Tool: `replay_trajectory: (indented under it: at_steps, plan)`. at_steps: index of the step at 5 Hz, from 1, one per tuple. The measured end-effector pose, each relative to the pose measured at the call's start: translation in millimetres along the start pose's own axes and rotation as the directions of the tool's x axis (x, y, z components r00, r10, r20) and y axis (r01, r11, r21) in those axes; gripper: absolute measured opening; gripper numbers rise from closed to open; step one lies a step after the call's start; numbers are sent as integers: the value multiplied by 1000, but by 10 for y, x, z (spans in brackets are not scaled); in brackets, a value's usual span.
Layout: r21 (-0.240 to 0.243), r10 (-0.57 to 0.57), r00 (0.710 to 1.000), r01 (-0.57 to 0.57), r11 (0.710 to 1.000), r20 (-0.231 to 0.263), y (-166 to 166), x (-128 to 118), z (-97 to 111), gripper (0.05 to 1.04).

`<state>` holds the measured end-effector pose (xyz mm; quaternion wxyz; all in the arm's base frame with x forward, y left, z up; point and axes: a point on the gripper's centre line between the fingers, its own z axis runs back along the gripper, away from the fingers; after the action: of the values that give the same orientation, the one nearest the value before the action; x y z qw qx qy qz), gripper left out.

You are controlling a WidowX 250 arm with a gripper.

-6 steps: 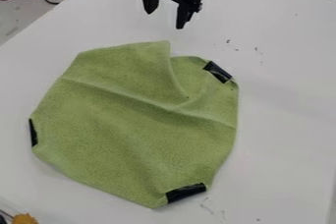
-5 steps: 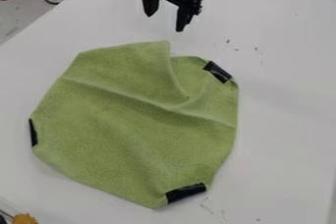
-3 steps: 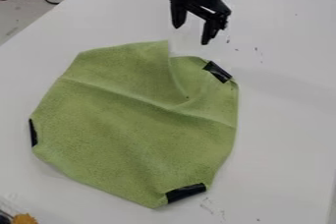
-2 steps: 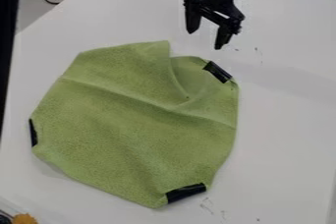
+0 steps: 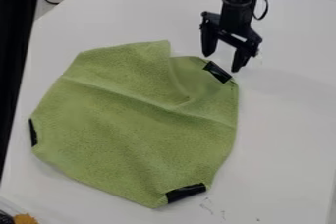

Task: The robot folds the cloth from the top right to the bottom left

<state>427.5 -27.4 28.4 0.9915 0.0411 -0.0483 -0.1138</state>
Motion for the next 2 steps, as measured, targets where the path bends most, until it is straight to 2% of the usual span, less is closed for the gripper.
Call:
replay_trajectory:
  at_steps: [1,2]
  plan:
    - [-2,58,998,-58,998,3,-27,-127,11,999]
    - [-4,69,997,-69,998,27,-40,-143,-44,999]
